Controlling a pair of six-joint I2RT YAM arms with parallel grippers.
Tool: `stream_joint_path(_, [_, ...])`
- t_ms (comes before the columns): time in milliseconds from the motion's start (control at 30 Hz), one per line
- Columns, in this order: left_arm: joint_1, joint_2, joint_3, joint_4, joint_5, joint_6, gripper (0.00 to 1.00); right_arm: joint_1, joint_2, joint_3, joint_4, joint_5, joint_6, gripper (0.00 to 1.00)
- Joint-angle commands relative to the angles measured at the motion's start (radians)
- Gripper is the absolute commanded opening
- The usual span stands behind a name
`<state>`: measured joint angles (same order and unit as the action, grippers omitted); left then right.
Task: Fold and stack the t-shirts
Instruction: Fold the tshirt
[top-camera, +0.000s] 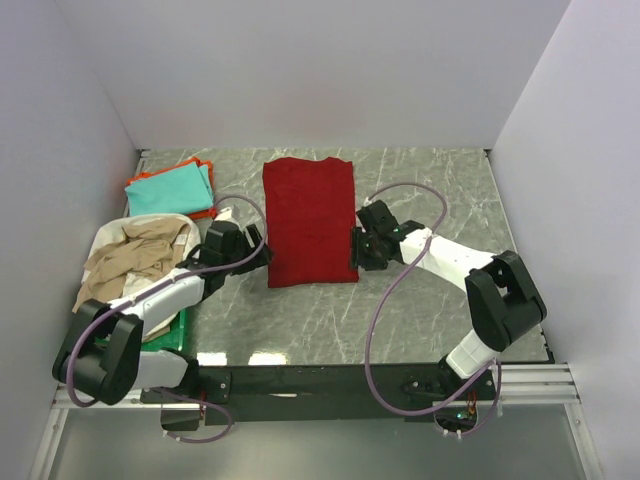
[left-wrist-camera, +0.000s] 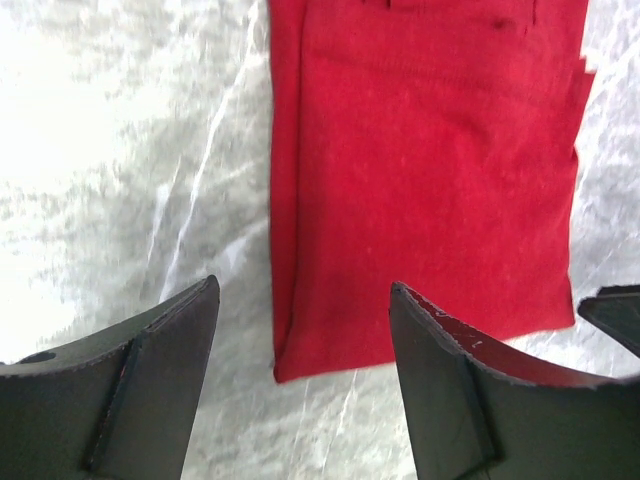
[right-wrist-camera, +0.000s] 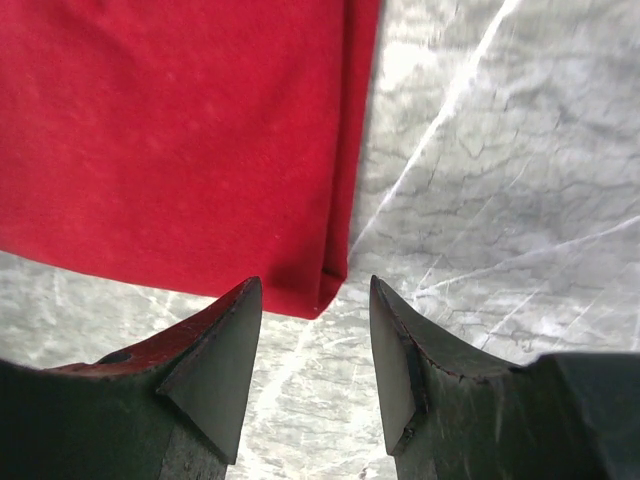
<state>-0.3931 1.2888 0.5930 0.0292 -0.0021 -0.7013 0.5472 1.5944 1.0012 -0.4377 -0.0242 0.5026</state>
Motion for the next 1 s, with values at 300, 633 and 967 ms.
stream_joint_path(300, [-0.012,-0.043,-0.073,0.0,0.019,-0.021,0.75,0.007,0.007,-0.075,0.126,-0.085,0.033,0.53])
stream_joint_path(633, [-0.039,-0.003,-0.078,0.0,0.02,-0.03,0.7,0.007,0.07,-0.096,0.129,-0.063,0.042,0.5])
stream_joint_path(967, [-0.084,0.024,-0.09,-0.026,0.005,-0.055,0.64,0.005,0.068,-0.138,0.159,-0.071,0.054,0.29])
